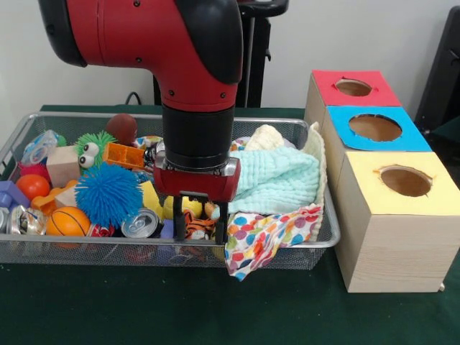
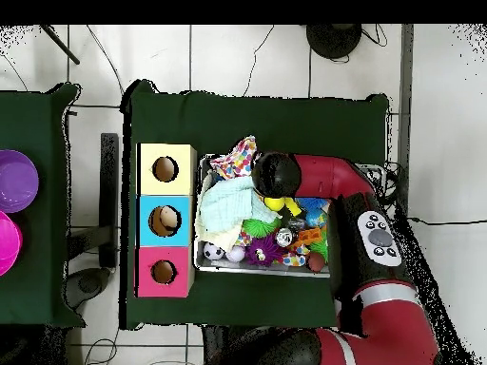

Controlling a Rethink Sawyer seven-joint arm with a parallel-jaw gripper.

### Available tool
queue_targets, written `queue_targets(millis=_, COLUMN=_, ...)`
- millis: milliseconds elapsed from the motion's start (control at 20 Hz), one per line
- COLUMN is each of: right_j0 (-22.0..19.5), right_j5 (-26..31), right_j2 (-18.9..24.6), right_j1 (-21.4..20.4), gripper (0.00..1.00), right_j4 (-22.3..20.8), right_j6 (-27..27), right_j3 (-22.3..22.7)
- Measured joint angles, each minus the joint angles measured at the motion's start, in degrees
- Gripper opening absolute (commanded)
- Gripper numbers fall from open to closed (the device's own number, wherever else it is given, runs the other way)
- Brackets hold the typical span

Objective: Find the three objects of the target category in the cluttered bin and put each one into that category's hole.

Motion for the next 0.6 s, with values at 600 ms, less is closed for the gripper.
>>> queue_targets(millis=600, right_j0=0.1, right_j5=3.3, right_j2=0.0, right_j1=-0.9, gripper=1.0, right_j4=-0.4, right_j6=0.0, right_j3=0.0)
